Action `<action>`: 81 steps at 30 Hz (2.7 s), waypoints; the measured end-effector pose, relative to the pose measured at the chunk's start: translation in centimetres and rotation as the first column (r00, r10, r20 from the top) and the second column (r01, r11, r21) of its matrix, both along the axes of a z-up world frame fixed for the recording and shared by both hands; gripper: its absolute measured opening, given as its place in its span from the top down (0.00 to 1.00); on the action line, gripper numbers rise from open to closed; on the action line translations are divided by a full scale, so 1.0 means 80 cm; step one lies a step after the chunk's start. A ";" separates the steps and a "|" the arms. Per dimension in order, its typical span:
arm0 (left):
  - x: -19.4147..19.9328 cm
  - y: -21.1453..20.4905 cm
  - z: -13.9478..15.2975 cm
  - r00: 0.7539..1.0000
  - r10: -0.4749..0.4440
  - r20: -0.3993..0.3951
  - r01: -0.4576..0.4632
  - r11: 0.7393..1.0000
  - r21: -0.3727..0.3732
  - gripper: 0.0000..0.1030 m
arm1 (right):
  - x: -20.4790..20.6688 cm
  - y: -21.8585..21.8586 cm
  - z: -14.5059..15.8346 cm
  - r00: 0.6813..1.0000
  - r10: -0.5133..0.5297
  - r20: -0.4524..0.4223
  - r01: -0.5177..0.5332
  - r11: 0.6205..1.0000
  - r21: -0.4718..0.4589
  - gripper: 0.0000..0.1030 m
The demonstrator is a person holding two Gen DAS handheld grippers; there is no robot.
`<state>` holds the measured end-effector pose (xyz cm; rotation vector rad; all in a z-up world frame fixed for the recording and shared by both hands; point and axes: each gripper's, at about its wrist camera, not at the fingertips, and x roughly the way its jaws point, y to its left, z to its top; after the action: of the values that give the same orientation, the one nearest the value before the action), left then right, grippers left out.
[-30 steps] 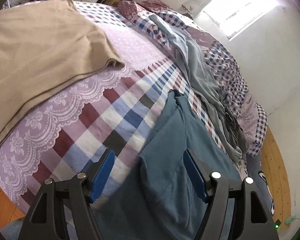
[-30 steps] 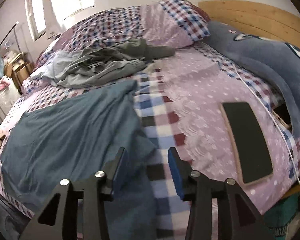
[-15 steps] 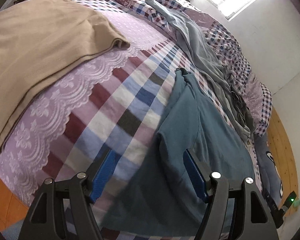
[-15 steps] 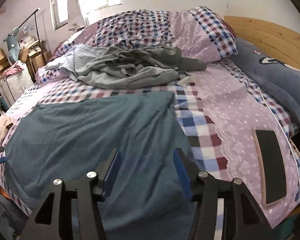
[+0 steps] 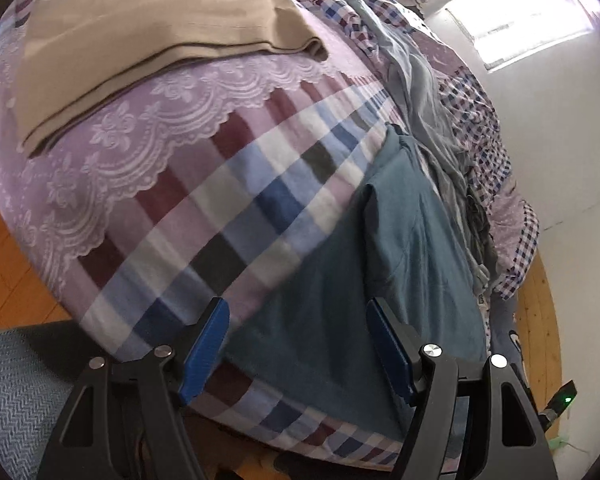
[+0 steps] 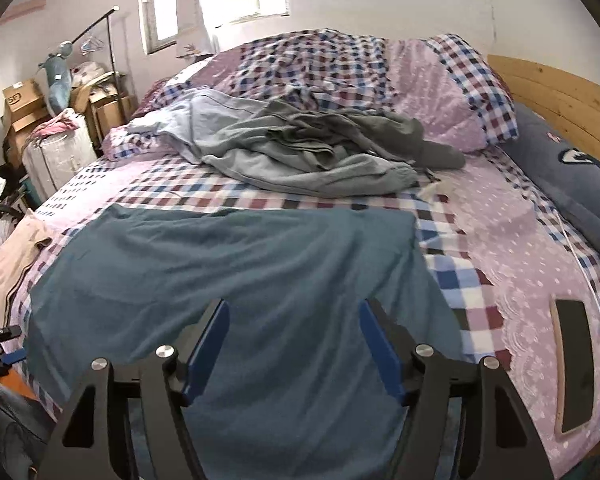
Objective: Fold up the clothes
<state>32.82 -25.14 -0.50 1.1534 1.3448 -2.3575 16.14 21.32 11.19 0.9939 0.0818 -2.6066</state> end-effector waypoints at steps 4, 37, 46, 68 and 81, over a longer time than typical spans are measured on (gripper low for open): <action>0.006 -0.010 -0.011 0.999 0.019 0.029 -0.020 1.000 0.015 0.27 | 0.001 -0.019 0.001 0.999 0.048 0.001 -0.048 0.999 -0.012 0.30; 0.010 -0.013 -0.016 0.969 -0.027 -0.247 0.125 0.911 0.392 0.20 | 0.208 -0.292 -0.096 0.659 0.752 0.007 -0.727 0.634 0.264 0.29; 0.011 -0.015 -0.014 0.957 -0.016 -0.290 0.144 0.894 0.425 0.20 | 0.230 -0.322 -0.110 0.629 0.775 -0.067 -0.724 0.615 0.312 0.29; 0.029 -0.026 -0.014 0.953 0.041 -0.300 0.101 0.891 0.444 0.20 | 0.221 -0.385 -0.139 0.665 0.736 -0.129 -0.667 0.662 0.342 0.85; 0.026 -0.020 -0.040 0.991 0.008 -0.137 0.050 0.906 0.419 0.20 | 0.213 -0.378 -0.118 0.652 0.749 -0.118 -0.718 0.660 0.219 0.97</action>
<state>34.86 -26.73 -3.73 1.1237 1.9737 -2.2557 33.21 -8.88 1.75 0.5512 0.6190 -1.9220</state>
